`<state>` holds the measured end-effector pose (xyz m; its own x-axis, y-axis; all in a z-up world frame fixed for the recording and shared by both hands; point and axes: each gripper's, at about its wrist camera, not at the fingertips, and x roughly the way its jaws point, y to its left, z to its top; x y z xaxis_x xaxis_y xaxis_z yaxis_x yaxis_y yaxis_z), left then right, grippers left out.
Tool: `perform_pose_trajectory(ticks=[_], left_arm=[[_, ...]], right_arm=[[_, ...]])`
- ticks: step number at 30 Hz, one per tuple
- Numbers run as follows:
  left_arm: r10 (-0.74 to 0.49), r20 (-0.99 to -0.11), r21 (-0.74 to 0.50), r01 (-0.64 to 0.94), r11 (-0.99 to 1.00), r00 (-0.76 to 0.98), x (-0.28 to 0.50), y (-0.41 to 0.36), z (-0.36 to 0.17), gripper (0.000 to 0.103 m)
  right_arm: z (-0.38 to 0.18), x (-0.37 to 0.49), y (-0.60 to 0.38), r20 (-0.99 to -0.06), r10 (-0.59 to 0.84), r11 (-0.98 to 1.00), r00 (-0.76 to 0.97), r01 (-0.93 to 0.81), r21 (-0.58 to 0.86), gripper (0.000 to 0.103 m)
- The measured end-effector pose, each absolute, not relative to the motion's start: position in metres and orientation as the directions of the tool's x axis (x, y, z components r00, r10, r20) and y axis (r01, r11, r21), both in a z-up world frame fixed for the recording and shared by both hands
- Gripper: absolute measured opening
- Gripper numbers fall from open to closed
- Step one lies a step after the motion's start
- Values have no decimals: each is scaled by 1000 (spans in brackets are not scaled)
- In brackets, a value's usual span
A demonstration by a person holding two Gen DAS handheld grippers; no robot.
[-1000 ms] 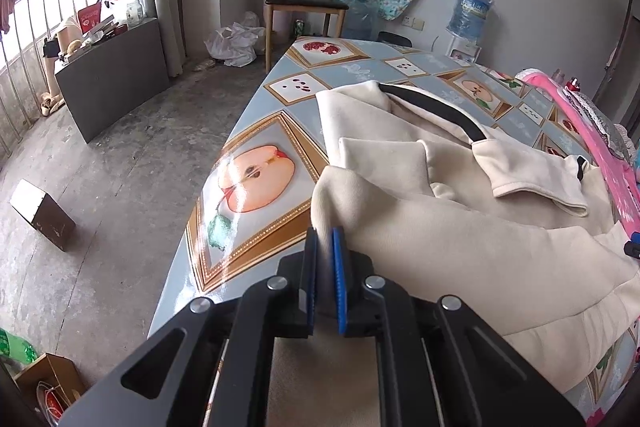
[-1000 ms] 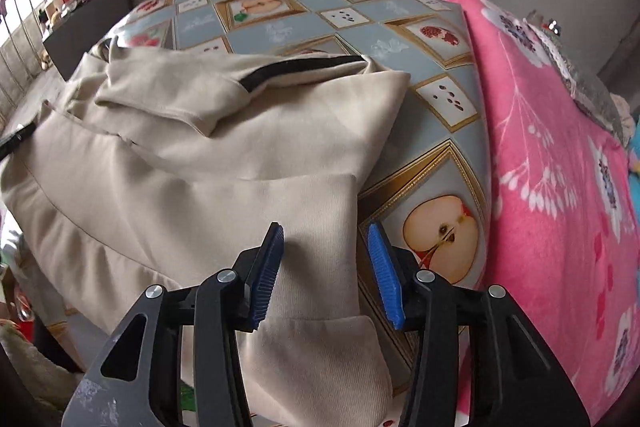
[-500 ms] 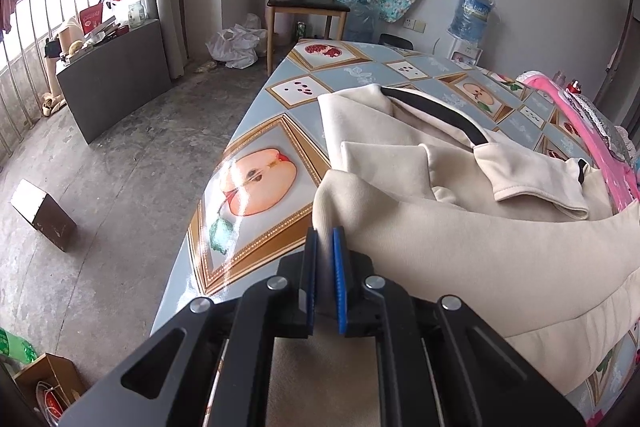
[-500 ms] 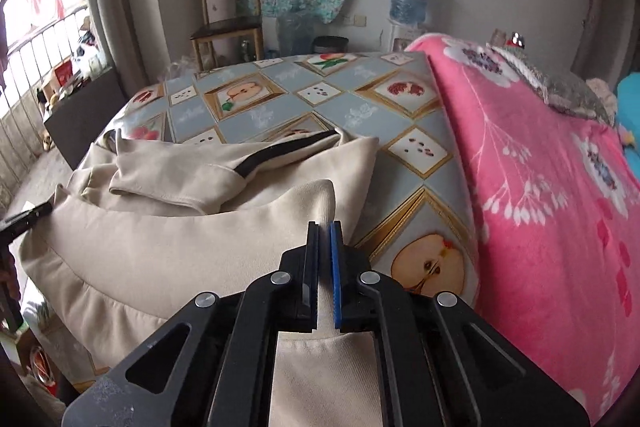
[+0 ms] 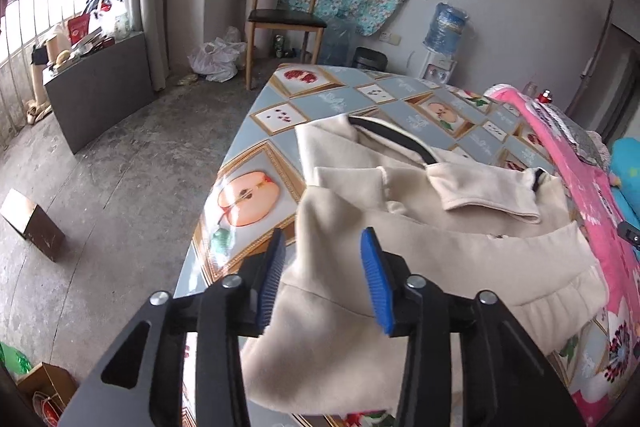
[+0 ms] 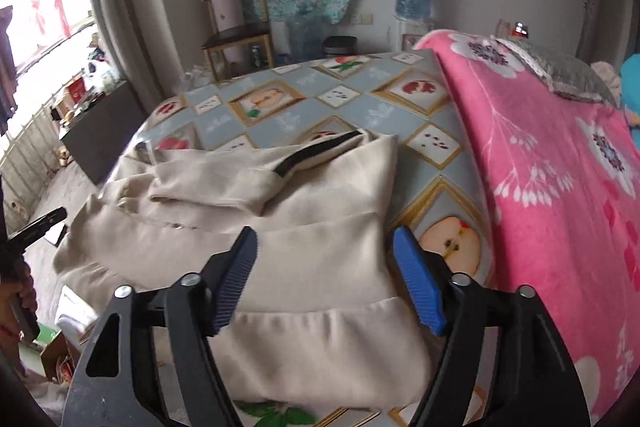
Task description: Fold large clothes
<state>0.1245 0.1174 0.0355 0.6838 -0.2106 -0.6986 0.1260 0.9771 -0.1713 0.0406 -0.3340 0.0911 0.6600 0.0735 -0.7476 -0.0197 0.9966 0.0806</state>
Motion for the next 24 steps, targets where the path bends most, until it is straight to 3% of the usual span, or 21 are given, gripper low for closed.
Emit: perform_pose_trajectory(ticks=[2, 6, 10, 12, 15, 24], left_arm=[[-281, -688, -186, 212, 959, 669, 109, 102, 42, 55], [-366, -735, -181, 355, 917, 570, 88, 61, 22, 57], [-262, -829, -83, 355, 931, 494, 87, 35, -26, 58], [-247, -810, -52, 355, 933, 531, 82, 33, -29, 59], [-227, -817, -39, 341, 939, 531, 84, 30, -31, 60], [-185, -847, -28, 306, 951, 498, 89, 18, -32, 80]], right_arm=[[82, 33, -309, -770, 129, 992, 625, -92, 92, 83], [35, 33, -268, -848, 105, 991, 519, -126, 45, 85], [-12, 36, -251, -897, 15, 996, 441, -90, -27, 88], [-22, 36, -248, -904, -14, 996, 427, -77, -52, 96], [-21, 39, -253, -914, 6, 998, 405, -57, -18, 96], [-22, 46, -253, -927, -5, 998, 375, -53, -27, 96]])
